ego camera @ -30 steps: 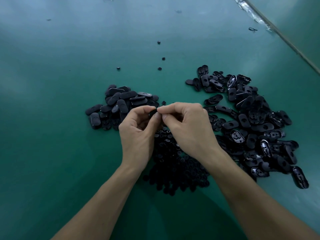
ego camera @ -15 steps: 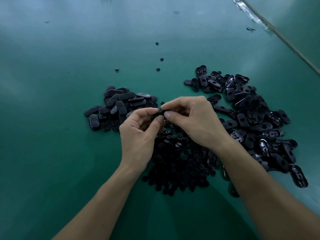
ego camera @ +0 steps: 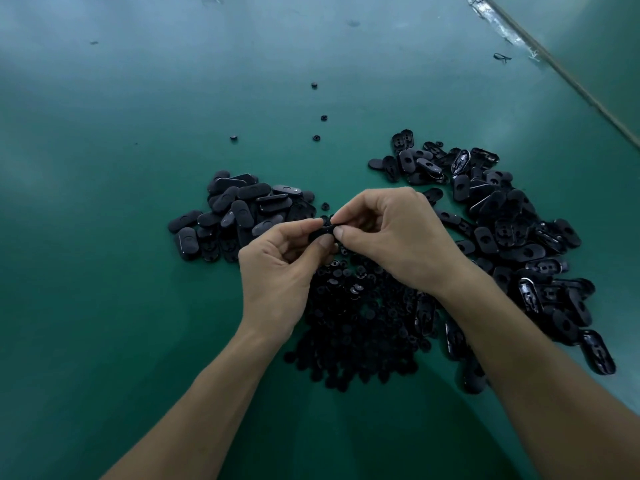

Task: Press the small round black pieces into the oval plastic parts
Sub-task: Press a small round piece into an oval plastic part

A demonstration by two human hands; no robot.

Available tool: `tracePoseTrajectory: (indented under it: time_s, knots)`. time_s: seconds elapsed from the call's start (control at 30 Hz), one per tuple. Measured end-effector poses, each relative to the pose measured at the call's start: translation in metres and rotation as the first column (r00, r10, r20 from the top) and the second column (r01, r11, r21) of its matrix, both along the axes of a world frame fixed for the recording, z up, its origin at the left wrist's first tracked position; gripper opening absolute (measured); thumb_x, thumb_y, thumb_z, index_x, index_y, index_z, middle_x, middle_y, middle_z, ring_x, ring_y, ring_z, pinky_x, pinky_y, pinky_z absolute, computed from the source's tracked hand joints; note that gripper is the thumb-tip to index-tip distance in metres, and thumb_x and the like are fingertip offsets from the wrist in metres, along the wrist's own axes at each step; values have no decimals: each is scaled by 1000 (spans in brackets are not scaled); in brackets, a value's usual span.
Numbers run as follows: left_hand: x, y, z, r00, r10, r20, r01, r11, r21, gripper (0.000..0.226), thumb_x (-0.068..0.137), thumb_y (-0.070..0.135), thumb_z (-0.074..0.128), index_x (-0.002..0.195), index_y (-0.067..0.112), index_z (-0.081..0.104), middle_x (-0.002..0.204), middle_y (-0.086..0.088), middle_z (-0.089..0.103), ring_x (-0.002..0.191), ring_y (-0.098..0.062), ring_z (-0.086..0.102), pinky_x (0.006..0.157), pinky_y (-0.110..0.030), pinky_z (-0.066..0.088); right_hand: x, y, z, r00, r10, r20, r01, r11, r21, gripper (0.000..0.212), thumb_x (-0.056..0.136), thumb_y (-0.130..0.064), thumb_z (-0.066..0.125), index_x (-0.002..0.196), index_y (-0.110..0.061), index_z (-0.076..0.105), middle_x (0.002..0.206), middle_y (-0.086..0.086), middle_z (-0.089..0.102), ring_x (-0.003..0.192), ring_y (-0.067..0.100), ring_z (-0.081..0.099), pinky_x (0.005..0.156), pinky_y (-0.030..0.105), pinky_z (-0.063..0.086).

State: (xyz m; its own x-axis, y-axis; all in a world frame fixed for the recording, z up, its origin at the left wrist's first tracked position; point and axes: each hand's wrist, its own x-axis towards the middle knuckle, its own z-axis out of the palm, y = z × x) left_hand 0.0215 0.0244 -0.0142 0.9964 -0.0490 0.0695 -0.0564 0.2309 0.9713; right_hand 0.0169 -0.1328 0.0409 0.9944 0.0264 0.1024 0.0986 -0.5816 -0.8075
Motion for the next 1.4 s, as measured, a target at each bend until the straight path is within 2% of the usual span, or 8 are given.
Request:
tracePoseTrajectory:
  time_s: [0.33,0.47,0.57,0.67,0.8,0.9,1.17,1.4]
  knots:
    - [-3,0,-2,999,52,14,-53,998,28,25,79,0,82,80,25,78,75,-5,76,68,-17,74,66,-20,58,3,-5,-1,997,24,-74,-20,998,56,12,85,-16,78,86,-28,76,79,-7,75,74,8,72,77,35,61]
    - [-1,1,-3,999,35,13,-36,999,11,28,81,-1,80,80,26,78,74,-4,76,68,-16,73,66,-20,57,4,-4,-1,997,33,-69,-29,998,56,10,85,-16,78,87,-26,77,78,-7,75,73,7,71,76,33,61]
    - [0,1,-5,998,65,28,-64,998,-10,24,85,-2,76,86,22,74,73,-3,74,67,-15,73,65,-21,57,6,-4,-1,999,15,-35,-15,1000,20,10,89,-19,75,96,-25,77,84,-12,75,79,0,70,76,17,56]
    - [3,2,-7,993,117,36,-115,992,-52,17,92,-1,68,98,15,68,77,3,72,72,-13,70,69,-24,58,9,-11,-5,992,-125,25,128,982,-137,22,95,-23,67,116,-23,72,108,-10,70,96,-1,63,88,9,46]
    - [7,0,-7,978,207,5,-205,974,-92,24,98,-4,59,107,17,67,83,15,68,82,-6,65,75,-23,58,16,-27,-14,945,-326,-24,262,800,-539,44,99,-31,58,142,-25,53,139,6,47,129,29,39,109,41,32]
    - [8,0,-7,969,241,-46,-244,967,-77,41,95,-2,64,132,14,57,102,12,67,94,-1,65,87,-23,55,17,-31,-19,917,-385,-106,228,723,-652,47,99,-37,55,145,-28,48,142,8,40,131,33,33,108,47,29]
    - [6,3,-8,972,207,-109,-215,974,-66,94,81,0,76,157,21,24,150,-11,37,126,-10,58,97,-19,50,17,-30,-28,942,-336,-8,277,790,-546,28,101,-9,51,121,-16,70,126,14,58,118,31,52,105,39,45]
    - [4,3,-7,987,162,20,-161,987,-14,93,84,-7,71,156,30,24,151,24,24,131,-1,50,101,-23,50,18,-31,-27,944,-323,65,313,817,-485,22,99,-6,57,115,-10,72,117,13,61,109,27,59,97,34,50]
